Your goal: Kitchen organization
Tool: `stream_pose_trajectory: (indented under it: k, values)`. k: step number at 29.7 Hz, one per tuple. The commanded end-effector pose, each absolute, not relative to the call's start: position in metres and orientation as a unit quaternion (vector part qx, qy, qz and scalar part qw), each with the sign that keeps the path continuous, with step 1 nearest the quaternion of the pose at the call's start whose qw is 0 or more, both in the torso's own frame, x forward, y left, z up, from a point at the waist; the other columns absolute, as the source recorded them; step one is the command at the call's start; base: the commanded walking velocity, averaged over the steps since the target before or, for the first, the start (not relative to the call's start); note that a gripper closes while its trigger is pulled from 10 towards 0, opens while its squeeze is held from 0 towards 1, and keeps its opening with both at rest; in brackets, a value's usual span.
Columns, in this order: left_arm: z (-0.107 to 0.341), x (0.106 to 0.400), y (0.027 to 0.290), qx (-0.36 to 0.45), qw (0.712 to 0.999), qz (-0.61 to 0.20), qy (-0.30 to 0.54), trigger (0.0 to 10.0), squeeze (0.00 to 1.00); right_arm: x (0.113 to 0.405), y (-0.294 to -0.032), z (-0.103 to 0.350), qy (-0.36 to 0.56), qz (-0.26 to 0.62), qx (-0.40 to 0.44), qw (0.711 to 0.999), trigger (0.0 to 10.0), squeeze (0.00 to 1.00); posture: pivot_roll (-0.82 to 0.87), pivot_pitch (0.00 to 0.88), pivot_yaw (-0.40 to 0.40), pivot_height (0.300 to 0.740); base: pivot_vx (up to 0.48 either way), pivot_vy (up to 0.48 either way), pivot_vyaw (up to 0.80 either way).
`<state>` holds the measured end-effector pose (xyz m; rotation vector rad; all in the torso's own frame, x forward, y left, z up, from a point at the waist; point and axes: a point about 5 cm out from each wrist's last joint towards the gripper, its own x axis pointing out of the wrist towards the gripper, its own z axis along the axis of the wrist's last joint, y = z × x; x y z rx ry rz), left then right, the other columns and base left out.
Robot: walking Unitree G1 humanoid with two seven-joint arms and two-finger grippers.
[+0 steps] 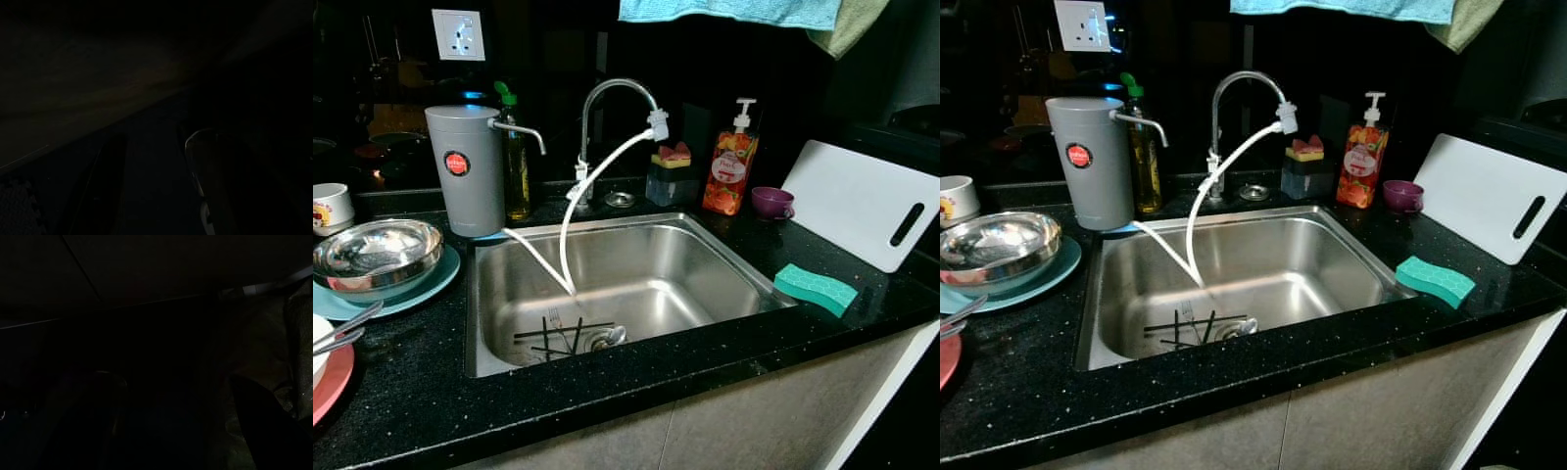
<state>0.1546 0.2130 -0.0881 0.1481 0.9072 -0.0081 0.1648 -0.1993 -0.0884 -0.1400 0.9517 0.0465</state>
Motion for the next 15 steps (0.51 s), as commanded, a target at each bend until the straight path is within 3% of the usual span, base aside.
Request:
stream_pose_trajectory:
  k: [1,15]
  values:
    - [-0.0893,0.1533,0.2102,0.072,0.895,-0.008,0.441,10.0,0.00,0.1635,-0.2016,-0.0889,0.464,0.025,-0.078,0.882,10.0,0.00,0.05,0.008,-0.082,0.740,0.000,0.000,0.00]
    - [-0.0876,0.1566,0.2121,0.074,0.897,-0.008,0.436,10.0,0.00,0.1610,-0.1985,-0.0905,0.467,0.026,-0.079,0.880,10.0,0.00,0.06,0.015,-0.074,0.740,0.000,0.000,0.00]
